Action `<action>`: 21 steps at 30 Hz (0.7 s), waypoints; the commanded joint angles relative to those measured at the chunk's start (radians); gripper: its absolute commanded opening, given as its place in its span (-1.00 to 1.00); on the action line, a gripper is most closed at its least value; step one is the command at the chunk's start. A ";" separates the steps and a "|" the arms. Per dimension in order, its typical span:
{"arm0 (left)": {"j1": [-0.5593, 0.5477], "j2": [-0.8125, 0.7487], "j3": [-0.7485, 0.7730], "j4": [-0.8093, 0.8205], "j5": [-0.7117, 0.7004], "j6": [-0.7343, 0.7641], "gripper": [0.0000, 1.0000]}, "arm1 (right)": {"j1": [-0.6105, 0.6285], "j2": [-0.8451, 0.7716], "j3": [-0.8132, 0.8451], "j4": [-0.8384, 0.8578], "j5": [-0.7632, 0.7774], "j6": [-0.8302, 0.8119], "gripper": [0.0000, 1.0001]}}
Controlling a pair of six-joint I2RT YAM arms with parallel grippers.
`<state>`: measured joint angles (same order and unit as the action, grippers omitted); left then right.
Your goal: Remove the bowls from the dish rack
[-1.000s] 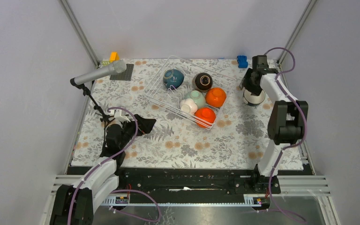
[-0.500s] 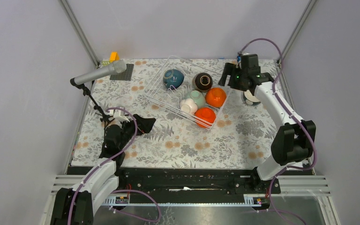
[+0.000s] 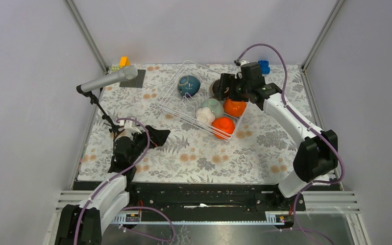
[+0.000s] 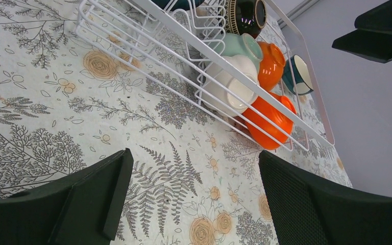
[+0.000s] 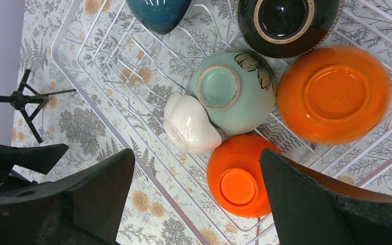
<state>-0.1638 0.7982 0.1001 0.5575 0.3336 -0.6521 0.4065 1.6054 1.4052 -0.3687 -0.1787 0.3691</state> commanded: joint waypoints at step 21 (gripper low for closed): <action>0.000 0.035 -0.012 0.109 0.043 -0.006 0.97 | 0.094 0.262 0.013 0.059 -0.071 -0.092 0.90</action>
<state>-0.1638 0.8249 0.0891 0.5999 0.3565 -0.6556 0.4995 1.8267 1.4029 -0.3511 -0.2279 0.2836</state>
